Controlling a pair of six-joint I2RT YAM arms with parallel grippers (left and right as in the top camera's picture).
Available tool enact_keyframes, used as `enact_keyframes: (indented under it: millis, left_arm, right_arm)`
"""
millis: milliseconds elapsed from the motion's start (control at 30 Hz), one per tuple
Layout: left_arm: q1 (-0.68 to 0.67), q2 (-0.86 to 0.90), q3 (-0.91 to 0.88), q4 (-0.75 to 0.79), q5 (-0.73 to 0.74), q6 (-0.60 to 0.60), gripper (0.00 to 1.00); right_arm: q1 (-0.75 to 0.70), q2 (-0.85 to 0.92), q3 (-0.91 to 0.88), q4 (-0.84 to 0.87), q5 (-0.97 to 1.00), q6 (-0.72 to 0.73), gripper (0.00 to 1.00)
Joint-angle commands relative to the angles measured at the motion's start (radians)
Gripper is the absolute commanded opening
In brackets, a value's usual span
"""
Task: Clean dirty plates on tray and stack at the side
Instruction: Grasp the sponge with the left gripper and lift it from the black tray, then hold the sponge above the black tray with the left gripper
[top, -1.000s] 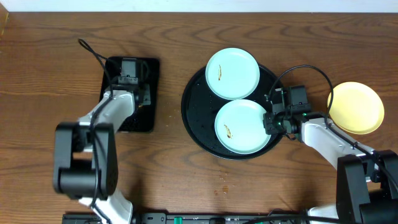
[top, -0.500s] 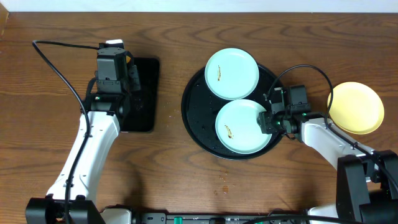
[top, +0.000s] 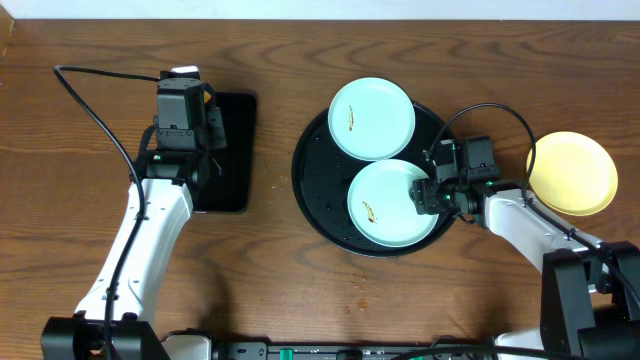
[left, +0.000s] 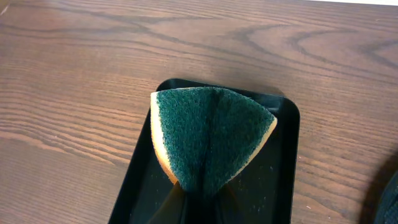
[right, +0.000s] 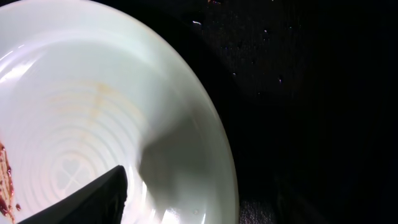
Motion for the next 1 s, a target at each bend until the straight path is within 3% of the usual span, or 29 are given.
enact_keyframes:
  millis: [0,167,333,433,567,667,800,967]
  left_arm:
    - [0.005,0.003,0.006,-0.001,-0.008,0.006,0.07]
    - [0.005,0.003,0.006,-0.011,-0.008,0.006,0.07]
    - [0.005,0.003,0.006,-0.017,-0.008,0.006,0.08]
    - [0.005,0.003,0.006,-0.026,-0.008,0.005,0.08]
    - [0.005,0.003,0.005,-0.054,-0.008,0.005,0.07]
    - [0.005,0.003,0.005,-0.066,-0.007,0.001,0.07]
    - [0.005,0.003,0.004,-0.078,-0.004,-0.01,0.07]
    - [0.005,0.003,0.004,-0.086,-0.005,-0.01,0.07]
  right_arm:
    - [0.0,0.017,-0.009,-0.016,0.051,0.007,0.73]
    - [0.0,0.017,-0.009,-0.015,0.051,0.007,0.74]
    - [0.0,0.017,-0.009,-0.013,0.049,0.007,0.65]
    - [0.0,0.017,-0.009,-0.007,0.027,0.007,0.53]
    - [0.0,0.017,-0.009,-0.005,0.002,0.019,0.27]
    - [0.0,0.017,-0.009,-0.009,0.002,0.045,0.14]
    - [0.0,0.017,-0.009,-0.012,0.002,0.067,0.02]
    - [0.0,0.017,-0.009,-0.011,0.002,0.079,0.01]
